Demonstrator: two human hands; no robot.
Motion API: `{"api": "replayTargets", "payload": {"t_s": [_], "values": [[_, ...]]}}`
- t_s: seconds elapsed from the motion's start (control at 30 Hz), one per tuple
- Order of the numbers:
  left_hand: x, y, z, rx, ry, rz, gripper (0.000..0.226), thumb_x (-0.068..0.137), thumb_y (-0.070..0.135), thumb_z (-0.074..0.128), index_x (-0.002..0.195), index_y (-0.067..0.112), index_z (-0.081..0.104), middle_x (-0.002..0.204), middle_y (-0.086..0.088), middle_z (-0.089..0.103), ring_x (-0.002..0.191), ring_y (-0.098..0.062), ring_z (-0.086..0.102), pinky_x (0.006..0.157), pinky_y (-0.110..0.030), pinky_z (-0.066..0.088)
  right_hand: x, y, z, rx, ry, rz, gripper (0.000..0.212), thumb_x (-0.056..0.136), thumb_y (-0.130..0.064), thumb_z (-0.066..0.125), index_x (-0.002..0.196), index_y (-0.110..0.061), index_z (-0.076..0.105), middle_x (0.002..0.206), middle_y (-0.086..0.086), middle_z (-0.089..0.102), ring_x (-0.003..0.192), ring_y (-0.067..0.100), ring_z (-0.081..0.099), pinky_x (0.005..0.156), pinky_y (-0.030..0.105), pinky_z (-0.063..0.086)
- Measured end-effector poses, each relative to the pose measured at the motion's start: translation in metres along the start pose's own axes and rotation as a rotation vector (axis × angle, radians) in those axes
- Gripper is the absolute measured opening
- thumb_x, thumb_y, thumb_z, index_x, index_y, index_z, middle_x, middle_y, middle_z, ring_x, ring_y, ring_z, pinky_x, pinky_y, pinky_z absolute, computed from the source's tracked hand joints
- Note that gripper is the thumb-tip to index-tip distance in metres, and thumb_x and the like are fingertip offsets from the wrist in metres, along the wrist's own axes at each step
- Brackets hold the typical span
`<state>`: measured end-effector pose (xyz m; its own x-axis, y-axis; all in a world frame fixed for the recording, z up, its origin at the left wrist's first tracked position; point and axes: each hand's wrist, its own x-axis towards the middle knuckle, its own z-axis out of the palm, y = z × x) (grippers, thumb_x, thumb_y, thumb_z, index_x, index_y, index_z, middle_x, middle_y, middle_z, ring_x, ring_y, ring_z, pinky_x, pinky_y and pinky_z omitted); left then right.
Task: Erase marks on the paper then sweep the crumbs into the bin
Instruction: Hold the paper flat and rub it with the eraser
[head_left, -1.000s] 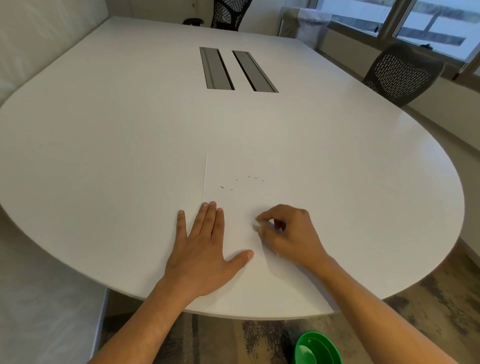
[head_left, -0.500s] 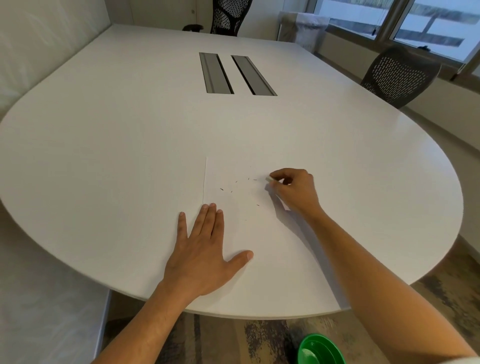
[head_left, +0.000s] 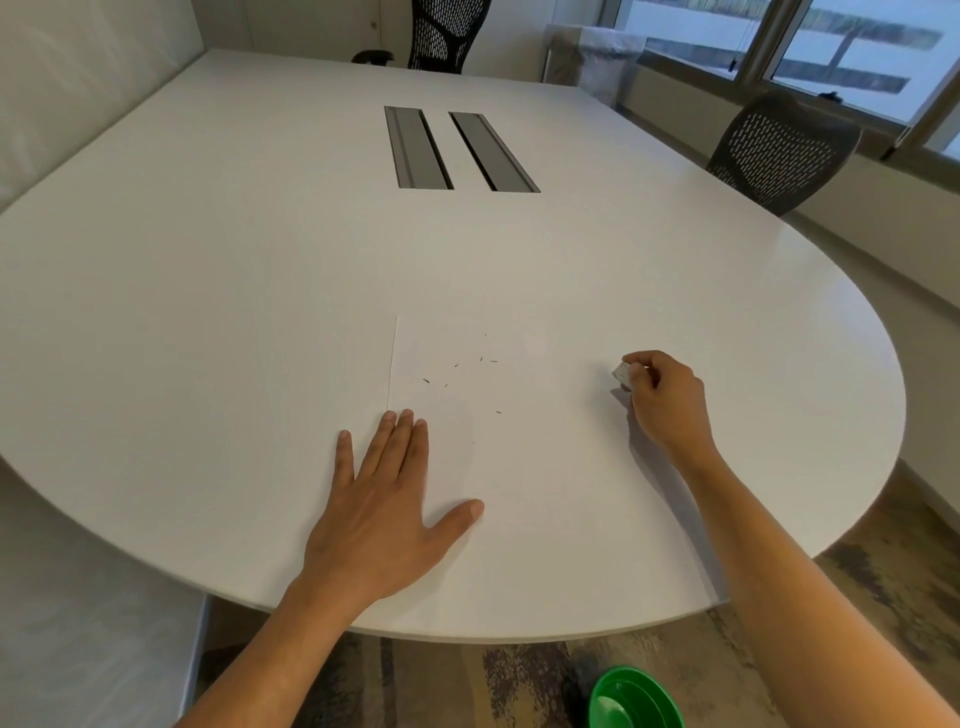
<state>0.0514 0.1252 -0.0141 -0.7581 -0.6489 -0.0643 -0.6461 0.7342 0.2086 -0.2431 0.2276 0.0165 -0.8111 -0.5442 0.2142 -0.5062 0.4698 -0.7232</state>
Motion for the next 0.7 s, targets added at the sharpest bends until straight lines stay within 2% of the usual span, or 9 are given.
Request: {"api": "replayTargets", "payload": {"t_s": [0.07, 0.2, 0.3, 0.4, 0.53, 0.63, 0.7], "values": [[0.0, -0.001, 0.001, -0.012, 0.021, -0.01, 0.108, 0.067, 0.086, -0.012, 0.152, 0.019, -0.019, 0.159, 0.003, -0.025, 0.142, -0.012, -0.031, 0.117, -0.046, -0.018, 0.002, 0.002, 0.001, -0.022, -0.035, -0.019, 0.025, 0.095, -0.011, 0.044, 0.107, -0.01, 0.066, 0.1, 0.003, 0.065, 0.081, 0.016, 0.061, 0.059, 0.008, 0.04], [0.002, -0.003, 0.004, -0.088, 0.084, -0.031, 0.106, 0.071, 0.085, -0.008, 0.155, 0.022, -0.006, 0.163, 0.006, -0.012, 0.145, -0.008, -0.021, 0.119, -0.041, -0.013, 0.003, 0.002, 0.005, -0.028, -0.12, -0.056, 0.021, 0.095, -0.016, 0.049, 0.105, -0.014, 0.068, 0.099, -0.001, 0.068, 0.088, 0.015, 0.06, 0.07, 0.018, 0.04], [0.003, -0.006, 0.003, -0.185, 0.13, -0.047, 0.101, 0.076, 0.085, 0.002, 0.156, 0.023, 0.007, 0.163, 0.008, 0.002, 0.14, 0.001, -0.015, 0.118, -0.033, -0.013, -0.002, 0.004, 0.007, -0.008, -0.13, -0.073, 0.018, 0.094, -0.017, 0.054, 0.101, -0.013, 0.07, 0.096, -0.003, 0.068, 0.089, 0.014, 0.059, 0.078, 0.022, 0.04], [0.002, -0.003, -0.002, -0.287, 0.164, -0.086, 0.086, 0.085, 0.075, 0.026, 0.154, 0.024, 0.022, 0.162, 0.009, 0.017, 0.146, -0.002, 0.003, 0.117, -0.028, -0.008, -0.005, 0.006, 0.008, -0.014, -0.067, -0.09, 0.016, 0.092, -0.015, 0.057, 0.094, -0.011, 0.073, 0.093, 0.0, 0.07, 0.085, 0.013, 0.058, 0.078, 0.024, 0.041], [0.001, 0.004, -0.015, -0.352, 0.173, -0.128, 0.074, 0.087, 0.064, 0.039, 0.15, 0.025, 0.033, 0.158, 0.008, 0.029, 0.146, -0.012, 0.022, 0.119, -0.033, 0.008, -0.007, 0.009, 0.007, -0.038, -0.002, -0.102, 0.019, 0.091, -0.013, 0.057, 0.085, -0.005, 0.073, 0.091, 0.007, 0.071, 0.082, 0.017, 0.057, 0.074, 0.027, 0.042], [0.006, 0.005, -0.022, -0.368, 0.212, -0.187, 0.064, 0.092, 0.058, 0.046, 0.146, 0.024, 0.041, 0.153, 0.005, 0.04, 0.14, -0.017, 0.036, 0.114, -0.036, 0.027, -0.006, 0.012, 0.006, -0.04, 0.027, -0.119, 0.025, 0.089, -0.009, 0.05, 0.07, 0.003, 0.06, 0.073, 0.02, 0.063, 0.069, 0.03, 0.05, 0.063, 0.031, 0.038], [0.015, 0.004, -0.027, -0.369, 0.241, -0.233, 0.06, 0.093, 0.054, 0.05, 0.143, 0.02, 0.047, 0.148, 0.001, 0.047, 0.136, -0.021, 0.042, 0.11, -0.039, 0.034, -0.007, 0.013, 0.005, -0.051, 0.044, -0.142, 0.025, 0.088, -0.011, 0.047, 0.067, -0.001, 0.054, 0.067, 0.017, 0.06, 0.065, 0.027, 0.047, 0.059, 0.031, 0.036]]}}
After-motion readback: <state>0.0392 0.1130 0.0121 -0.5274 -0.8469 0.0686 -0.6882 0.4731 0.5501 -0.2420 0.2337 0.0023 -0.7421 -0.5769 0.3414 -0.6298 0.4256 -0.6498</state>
